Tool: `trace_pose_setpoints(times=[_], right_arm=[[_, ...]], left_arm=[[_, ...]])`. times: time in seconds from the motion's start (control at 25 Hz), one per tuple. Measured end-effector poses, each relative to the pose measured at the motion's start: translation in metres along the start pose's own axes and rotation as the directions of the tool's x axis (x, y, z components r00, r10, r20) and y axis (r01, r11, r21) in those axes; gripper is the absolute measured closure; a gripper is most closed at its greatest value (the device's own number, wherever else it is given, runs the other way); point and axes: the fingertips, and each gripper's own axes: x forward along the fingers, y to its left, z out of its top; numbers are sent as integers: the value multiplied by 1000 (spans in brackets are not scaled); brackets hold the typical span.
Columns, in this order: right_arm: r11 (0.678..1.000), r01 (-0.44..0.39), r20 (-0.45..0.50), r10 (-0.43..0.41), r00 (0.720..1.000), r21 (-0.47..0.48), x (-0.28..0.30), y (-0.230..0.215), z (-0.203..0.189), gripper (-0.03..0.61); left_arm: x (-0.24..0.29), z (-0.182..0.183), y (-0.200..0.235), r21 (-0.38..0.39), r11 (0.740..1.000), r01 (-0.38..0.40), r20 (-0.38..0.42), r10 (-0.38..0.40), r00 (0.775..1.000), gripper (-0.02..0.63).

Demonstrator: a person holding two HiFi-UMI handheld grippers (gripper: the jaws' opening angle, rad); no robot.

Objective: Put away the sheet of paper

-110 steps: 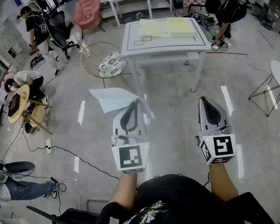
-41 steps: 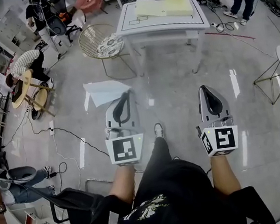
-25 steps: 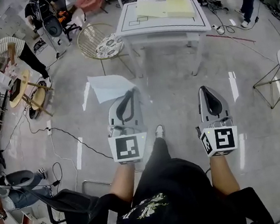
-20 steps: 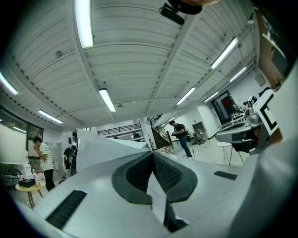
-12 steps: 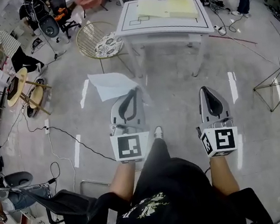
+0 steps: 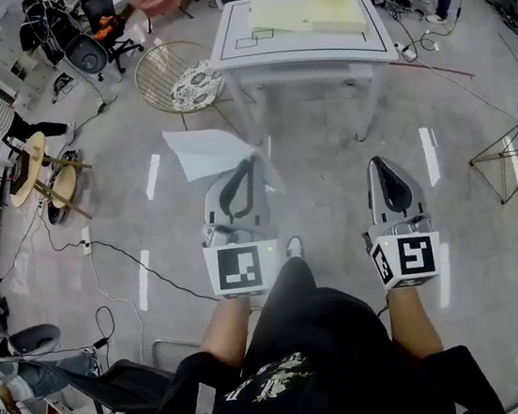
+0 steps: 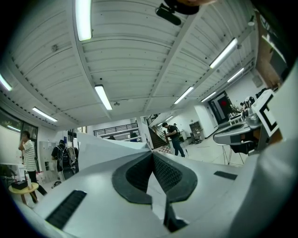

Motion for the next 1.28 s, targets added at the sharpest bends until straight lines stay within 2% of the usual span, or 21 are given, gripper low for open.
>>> trace_pose_setpoints(times=[0.24, 0.52, 0.72, 1.28], right_arm=[[1000, 7, -20, -8, 1000, -6, 29, -2, -6, 579], [1000, 13, -58, -13, 998, 2, 70, -2, -16, 578], [1000, 8, -72, -9, 997, -15, 99, 0, -8, 578], [999, 13, -67, -16, 998, -39, 176, -17, 6, 580]], left_arm=[[27, -7, 14, -34, 999, 13, 11, -12, 1000, 614], [63, -26, 34, -3, 999, 43, -33, -43, 999, 614], [87, -25, 52, -45, 998, 46, -27, -48, 998, 614], [156, -19, 82, -50, 996, 74, -7, -74, 997, 614]])
